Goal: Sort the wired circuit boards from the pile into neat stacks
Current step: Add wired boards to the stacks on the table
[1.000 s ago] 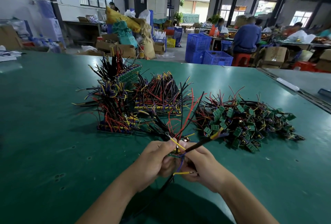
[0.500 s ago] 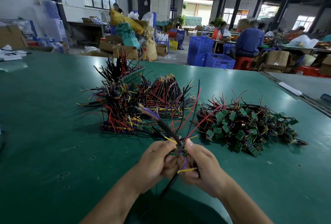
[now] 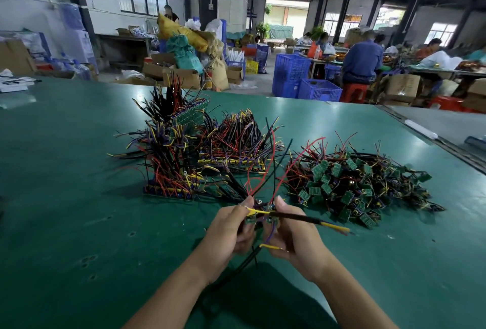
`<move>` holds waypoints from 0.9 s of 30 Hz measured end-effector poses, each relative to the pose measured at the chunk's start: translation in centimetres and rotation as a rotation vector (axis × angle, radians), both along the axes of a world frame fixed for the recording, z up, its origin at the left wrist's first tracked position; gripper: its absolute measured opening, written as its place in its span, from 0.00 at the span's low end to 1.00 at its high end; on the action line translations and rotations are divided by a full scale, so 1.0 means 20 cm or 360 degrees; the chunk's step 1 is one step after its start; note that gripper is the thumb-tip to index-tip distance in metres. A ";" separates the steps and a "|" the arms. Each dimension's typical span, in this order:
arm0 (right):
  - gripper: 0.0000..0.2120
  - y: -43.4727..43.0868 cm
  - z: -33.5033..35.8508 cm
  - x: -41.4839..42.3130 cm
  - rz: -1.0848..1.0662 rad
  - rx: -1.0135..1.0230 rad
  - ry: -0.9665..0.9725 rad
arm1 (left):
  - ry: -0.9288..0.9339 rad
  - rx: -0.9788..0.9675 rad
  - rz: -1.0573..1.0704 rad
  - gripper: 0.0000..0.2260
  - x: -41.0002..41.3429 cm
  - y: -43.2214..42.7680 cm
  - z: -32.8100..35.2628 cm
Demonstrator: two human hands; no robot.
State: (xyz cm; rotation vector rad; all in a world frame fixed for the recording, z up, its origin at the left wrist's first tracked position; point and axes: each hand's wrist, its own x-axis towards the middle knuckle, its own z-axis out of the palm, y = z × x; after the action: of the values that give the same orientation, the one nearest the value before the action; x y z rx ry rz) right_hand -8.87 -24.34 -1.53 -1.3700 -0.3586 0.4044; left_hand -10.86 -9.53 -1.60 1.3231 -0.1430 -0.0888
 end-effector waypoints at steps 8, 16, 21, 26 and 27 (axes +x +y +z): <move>0.29 0.02 0.03 -0.02 0.0004 -0.0083 -0.0168 | -0.0009 0.0138 0.0074 0.25 0.02 -0.02 -0.05; 0.21 0.02 0.01 0.03 -0.0422 0.0083 -0.0186 | 0.0134 0.0013 0.0180 0.22 0.04 -0.02 -0.03; 0.16 -0.03 0.05 0.08 -0.0631 0.0478 0.0148 | 0.0510 -0.0233 -0.0039 0.17 0.03 0.01 0.01; 0.14 -0.03 0.05 0.09 -0.0621 0.0439 0.0340 | 0.0566 -0.0286 -0.0080 0.15 0.03 0.04 0.03; 0.13 -0.02 0.05 0.08 -0.0594 0.0473 0.0401 | 0.0563 -0.0292 -0.0086 0.14 0.03 0.04 0.03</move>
State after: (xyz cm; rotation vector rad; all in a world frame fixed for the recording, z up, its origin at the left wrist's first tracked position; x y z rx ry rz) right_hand -7.17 -24.79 -0.54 -1.0505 0.0478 0.1993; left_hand -10.23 -8.69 -0.98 1.1019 0.1119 -0.3457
